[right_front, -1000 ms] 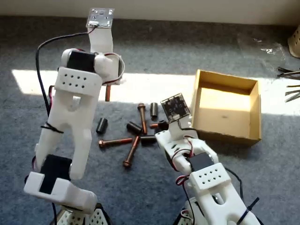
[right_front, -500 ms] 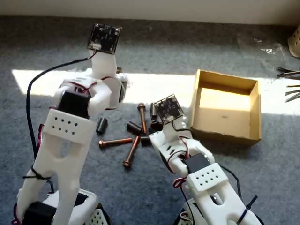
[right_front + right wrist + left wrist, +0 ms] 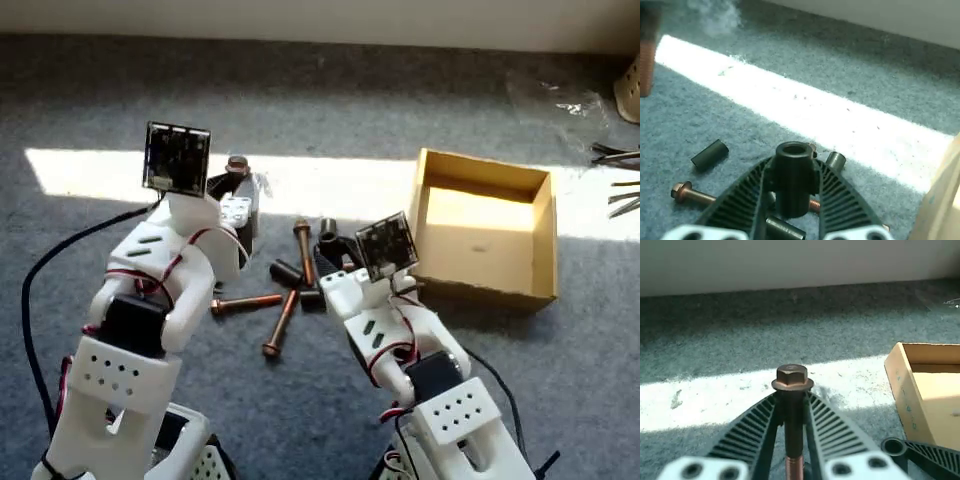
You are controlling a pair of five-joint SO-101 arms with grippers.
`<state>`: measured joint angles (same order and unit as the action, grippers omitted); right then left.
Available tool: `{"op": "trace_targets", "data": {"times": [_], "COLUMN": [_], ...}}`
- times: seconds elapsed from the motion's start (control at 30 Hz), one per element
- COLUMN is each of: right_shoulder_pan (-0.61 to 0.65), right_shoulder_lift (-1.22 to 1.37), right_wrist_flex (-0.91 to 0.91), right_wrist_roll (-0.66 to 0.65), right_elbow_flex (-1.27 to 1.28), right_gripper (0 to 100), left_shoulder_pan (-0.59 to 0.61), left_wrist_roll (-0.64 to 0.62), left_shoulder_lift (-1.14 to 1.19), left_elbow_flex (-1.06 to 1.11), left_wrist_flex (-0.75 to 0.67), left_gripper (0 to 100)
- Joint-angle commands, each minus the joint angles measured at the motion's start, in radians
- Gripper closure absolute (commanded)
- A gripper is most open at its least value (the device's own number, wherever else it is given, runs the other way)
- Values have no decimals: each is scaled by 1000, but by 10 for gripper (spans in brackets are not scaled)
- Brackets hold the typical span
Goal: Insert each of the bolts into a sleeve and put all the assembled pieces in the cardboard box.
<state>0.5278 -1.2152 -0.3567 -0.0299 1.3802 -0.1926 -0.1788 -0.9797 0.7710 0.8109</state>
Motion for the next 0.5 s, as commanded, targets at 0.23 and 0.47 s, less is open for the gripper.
{"op": "trace_targets", "data": {"times": [0.23, 0.47], "right_shoulder_pan": [8, 58], "right_shoulder_lift": [-278, -487], "right_wrist_flex": [25, 28], "right_wrist_roll": [2, -6], "right_elbow_flex": [128, 216], "right_gripper": [995, 994], "left_shoulder_pan": [-145, -216], "left_wrist_roll": [-11, -12], "left_shoulder_lift": [-295, -444], "left_elbow_flex": [186, 317], "left_wrist_flex": [-207, -302], "left_gripper": [994, 994]}}
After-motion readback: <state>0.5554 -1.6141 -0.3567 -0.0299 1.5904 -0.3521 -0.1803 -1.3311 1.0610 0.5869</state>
